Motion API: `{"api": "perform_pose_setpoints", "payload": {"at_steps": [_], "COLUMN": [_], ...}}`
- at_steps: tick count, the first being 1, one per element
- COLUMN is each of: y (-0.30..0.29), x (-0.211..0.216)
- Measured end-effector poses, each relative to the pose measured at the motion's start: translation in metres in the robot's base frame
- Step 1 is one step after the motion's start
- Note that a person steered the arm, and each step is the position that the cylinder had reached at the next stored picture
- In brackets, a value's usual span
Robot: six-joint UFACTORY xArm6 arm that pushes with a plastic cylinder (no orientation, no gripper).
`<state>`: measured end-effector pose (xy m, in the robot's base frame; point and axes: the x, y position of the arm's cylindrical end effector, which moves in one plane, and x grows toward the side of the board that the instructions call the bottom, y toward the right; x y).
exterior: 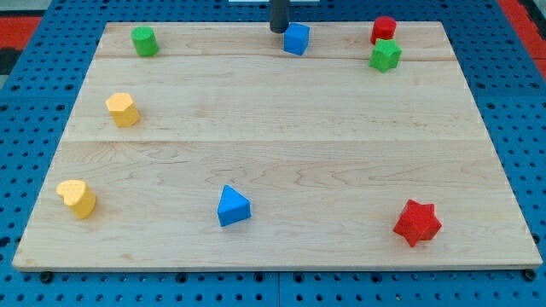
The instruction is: Slide the blue cube to the bottom side of the green star
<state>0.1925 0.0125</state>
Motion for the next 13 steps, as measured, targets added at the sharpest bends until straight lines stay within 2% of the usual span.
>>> {"api": "perform_pose_setpoints", "payload": {"at_steps": [1, 3, 4, 6, 7, 10, 11, 12, 13], "y": [0.020, 0.038, 0.042, -0.038, -0.022, 0.079, 0.056, 0.076, 0.134], "x": [0.018, 0.088, 0.102, 0.105, 0.117, 0.142, 0.164, 0.171, 0.171]}}
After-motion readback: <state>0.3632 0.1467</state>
